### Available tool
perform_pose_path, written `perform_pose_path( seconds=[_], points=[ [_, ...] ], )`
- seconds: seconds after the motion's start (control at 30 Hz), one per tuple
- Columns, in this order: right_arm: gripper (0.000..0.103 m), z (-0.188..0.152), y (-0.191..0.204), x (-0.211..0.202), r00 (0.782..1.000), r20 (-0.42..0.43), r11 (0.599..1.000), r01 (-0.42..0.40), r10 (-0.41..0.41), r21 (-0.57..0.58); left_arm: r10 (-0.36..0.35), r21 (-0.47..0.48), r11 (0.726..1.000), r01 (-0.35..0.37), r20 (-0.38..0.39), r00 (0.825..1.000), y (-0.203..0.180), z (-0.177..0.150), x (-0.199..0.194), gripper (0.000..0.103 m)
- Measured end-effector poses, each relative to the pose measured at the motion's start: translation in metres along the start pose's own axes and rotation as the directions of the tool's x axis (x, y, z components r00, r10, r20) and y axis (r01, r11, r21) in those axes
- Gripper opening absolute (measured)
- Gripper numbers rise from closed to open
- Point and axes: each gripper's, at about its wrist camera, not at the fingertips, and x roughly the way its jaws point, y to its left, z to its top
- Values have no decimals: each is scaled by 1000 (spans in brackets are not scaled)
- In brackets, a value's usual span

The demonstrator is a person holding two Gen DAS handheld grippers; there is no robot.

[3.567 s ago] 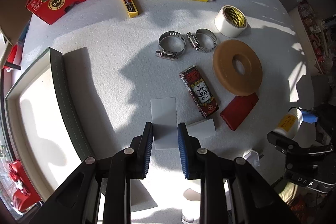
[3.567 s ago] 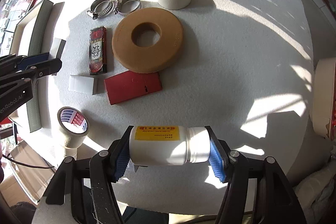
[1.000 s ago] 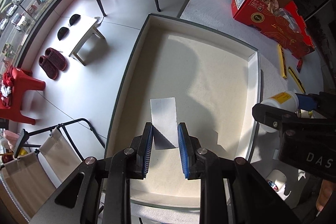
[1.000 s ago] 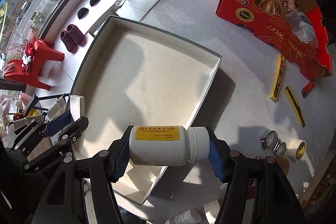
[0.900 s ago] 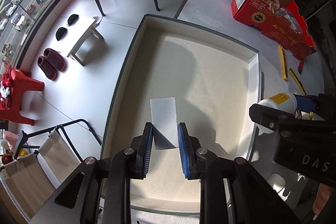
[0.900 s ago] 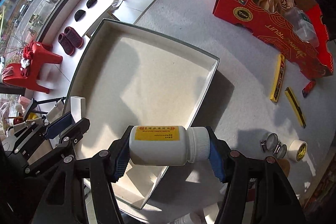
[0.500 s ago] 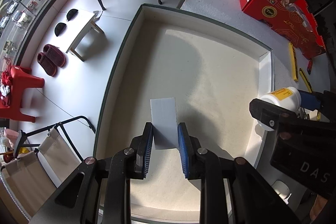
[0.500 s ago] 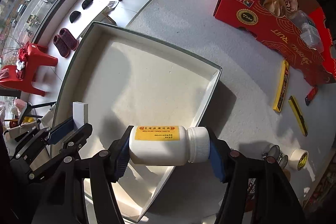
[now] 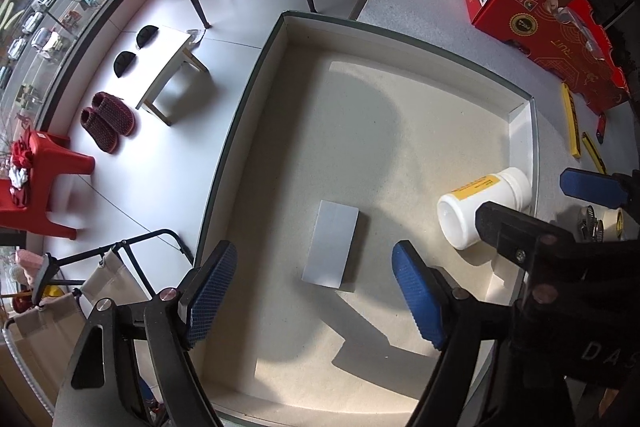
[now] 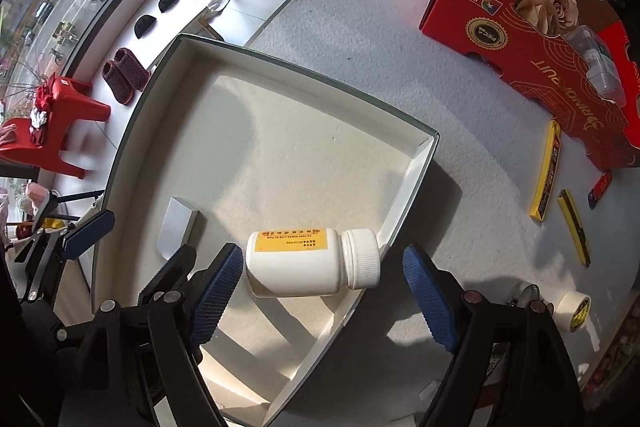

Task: Organize rigid objects
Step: 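Open the left tool releasing the block while the right tool releases the bottle, then move both tools back from the tray toward the table items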

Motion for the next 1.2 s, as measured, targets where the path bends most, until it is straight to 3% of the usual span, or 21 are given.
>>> perform_pose_path(
  seconds=[0.07,0.13,0.23,0.27,0.3,0.57,0.77,1.03,1.2],
  points=[
    [90,-2,-1,-3,1000,3,1000,7,-7,2,2,2,1000,-2,-9,1000,1,-3,0,89],
    [90,-6,-3,-7,1000,6,1000,1,-1,7,12,0,1000,-12,-11,1000,4,-7,-2,103],
    [93,-13,-7,-12,1000,3,1000,-8,8,26,3,3,1000,-3,-17,1000,6,-14,-6,103],
    [101,-16,-8,-12,1000,-2,999,-15,15,38,7,7,1000,-7,-16,1000,6,-17,-8,103],
    [102,-21,-11,-14,1000,0,998,-27,27,49,10,12,1000,-10,-17,1000,6,-20,-9,103],
    [102,-67,-26,-17,997,-49,994,-57,62,96,-18,85,996,23,-57,998,-11,-54,-20,103],
    [102,-127,-58,-15,994,-93,981,-45,63,187,-16,200,979,36,-98,995,-36,-80,-21,103],
    [102,-206,-128,-17,992,-113,920,-4,53,392,-25,402,913,68,-111,993,-92,-99,-26,103],
    [102,-252,-181,-23,994,-108,840,29,35,541,-41,517,852,88,-101,994,-132,-106,-34,103]
  ],
)
